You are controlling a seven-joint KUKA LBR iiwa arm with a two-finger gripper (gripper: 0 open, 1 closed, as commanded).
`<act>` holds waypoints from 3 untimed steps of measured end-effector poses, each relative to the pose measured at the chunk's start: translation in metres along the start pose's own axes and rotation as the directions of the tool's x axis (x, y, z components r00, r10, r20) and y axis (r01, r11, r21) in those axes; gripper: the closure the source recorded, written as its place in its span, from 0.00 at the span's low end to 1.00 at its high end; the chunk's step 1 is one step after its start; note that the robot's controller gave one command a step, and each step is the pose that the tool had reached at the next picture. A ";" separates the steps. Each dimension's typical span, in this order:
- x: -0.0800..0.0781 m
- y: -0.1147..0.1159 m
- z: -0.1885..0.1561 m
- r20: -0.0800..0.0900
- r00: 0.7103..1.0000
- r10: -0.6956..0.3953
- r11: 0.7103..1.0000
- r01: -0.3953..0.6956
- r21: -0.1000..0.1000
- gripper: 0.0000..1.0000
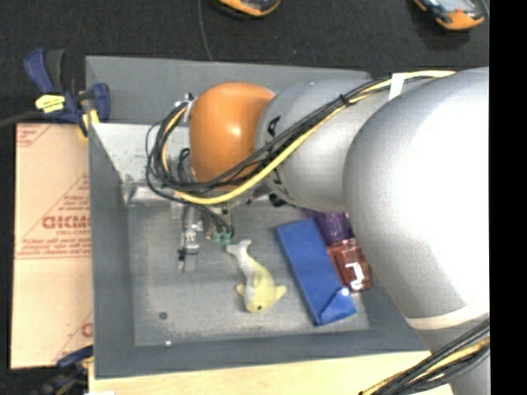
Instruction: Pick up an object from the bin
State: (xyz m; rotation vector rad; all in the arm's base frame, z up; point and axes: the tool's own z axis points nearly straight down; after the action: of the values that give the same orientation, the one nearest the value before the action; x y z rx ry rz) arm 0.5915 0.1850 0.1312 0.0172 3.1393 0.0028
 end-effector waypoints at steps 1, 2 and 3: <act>0.000 0.000 0.000 0.000 1.000 0.000 1.000 0.000 0.000 0.00; 0.001 -0.023 -0.047 -0.001 1.000 0.015 1.000 -0.015 -0.001 0.00; 0.058 0.000 -0.065 -0.001 0.999 -0.049 0.999 0.049 0.001 0.00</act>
Offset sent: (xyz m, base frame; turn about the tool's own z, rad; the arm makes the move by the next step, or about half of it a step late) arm -0.0016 -0.0273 0.0560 0.0192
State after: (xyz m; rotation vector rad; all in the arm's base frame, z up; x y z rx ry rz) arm 0.5332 0.1857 0.1963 -0.0599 3.1399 0.0011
